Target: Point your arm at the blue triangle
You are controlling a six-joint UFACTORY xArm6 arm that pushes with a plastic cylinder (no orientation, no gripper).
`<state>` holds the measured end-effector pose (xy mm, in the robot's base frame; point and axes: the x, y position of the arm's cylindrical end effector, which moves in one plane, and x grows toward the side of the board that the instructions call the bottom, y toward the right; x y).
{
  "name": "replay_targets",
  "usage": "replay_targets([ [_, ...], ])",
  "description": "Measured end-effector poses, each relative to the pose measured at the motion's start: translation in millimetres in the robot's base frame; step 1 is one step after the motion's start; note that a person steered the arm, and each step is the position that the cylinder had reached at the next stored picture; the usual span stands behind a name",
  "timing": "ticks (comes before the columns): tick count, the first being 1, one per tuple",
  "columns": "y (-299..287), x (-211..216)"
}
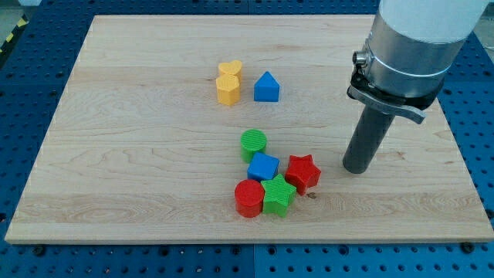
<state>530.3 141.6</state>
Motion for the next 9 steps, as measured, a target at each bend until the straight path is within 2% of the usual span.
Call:
replay_targets([
  [4, 1.2, 12.5],
  [6, 1.2, 5.0],
  [7, -3.0, -31.5],
  [8, -36.4, -73.7],
  [9, -62.3, -95.9],
])
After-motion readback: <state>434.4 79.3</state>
